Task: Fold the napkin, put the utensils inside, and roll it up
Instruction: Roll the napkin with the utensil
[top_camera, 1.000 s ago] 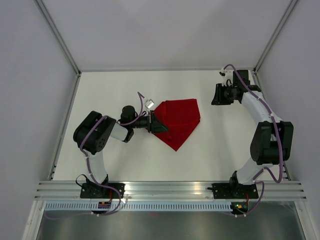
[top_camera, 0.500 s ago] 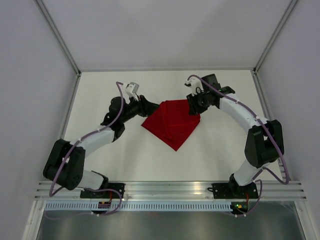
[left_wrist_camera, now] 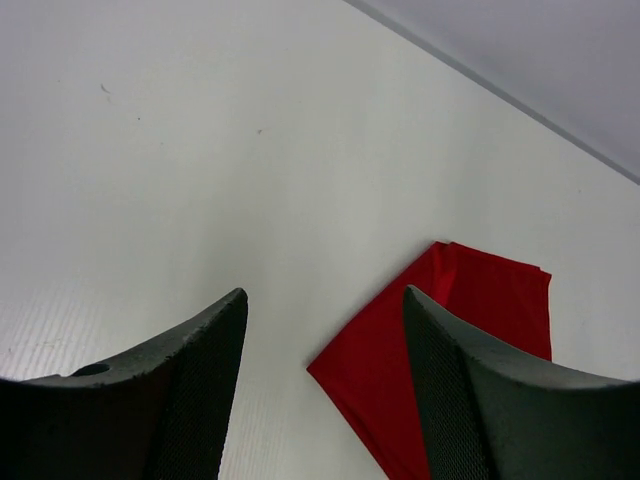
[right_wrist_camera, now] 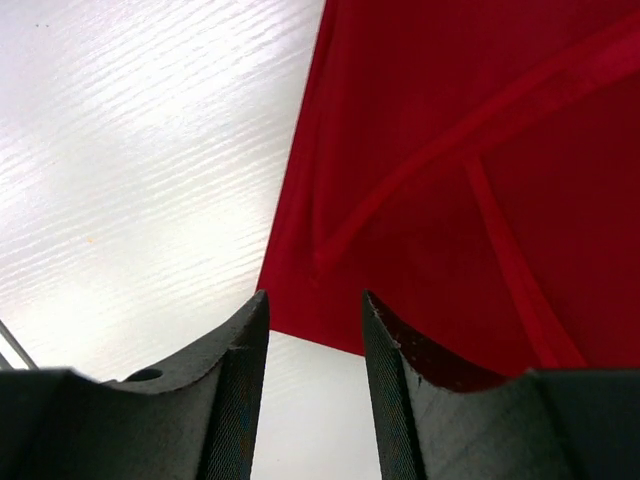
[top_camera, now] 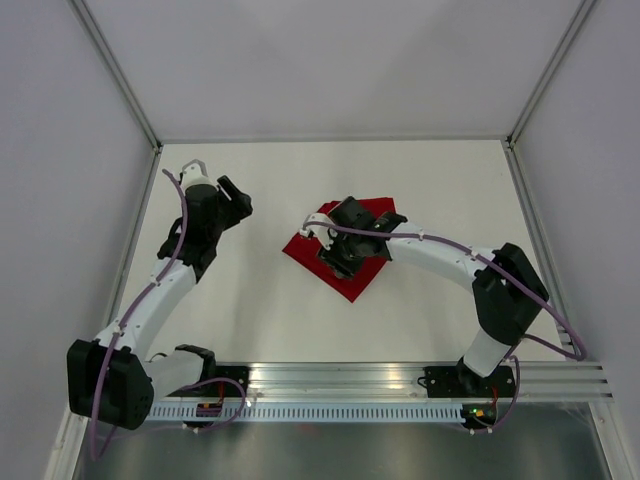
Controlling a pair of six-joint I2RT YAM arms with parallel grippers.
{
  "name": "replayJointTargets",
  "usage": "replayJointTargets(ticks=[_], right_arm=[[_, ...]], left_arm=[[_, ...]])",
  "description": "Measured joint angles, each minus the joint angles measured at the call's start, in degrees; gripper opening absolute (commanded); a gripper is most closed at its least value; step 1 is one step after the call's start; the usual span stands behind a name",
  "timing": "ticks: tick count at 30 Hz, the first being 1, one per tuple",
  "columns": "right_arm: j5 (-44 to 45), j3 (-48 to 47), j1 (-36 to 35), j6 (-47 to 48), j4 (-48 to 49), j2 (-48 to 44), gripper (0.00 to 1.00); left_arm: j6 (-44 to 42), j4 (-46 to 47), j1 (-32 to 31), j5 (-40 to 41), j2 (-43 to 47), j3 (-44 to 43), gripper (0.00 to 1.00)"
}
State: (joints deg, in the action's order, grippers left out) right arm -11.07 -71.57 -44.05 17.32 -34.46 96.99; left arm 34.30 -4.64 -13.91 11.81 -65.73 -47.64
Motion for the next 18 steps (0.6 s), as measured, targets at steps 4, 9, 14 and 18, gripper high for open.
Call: replayJointTargets(ticks=[4,9,14,18], right_arm=[[2.67,0.85,-3.06,0.59,1.44,1.44,0.49],[6.25,1.51,-5.75,1.11,3.72,4.57,0.5],[8.74,1.6,-6.75,1.55,4.59,6.71,0.48],[11.19,1.6,-7.1,1.57,5.46,7.21,0.46]], left_arm=[[0.22,-3.17,1.46,0.31,1.84,-0.81,0.7],[0.2,-4.61,2.67,0.26,1.97,-1.68,0.7],[0.2,-5.6,3.02,-0.13,1.97,-1.75,0.7],[0.2,-5.97,3.48,-0.46,1.97,-1.75,0.7]])
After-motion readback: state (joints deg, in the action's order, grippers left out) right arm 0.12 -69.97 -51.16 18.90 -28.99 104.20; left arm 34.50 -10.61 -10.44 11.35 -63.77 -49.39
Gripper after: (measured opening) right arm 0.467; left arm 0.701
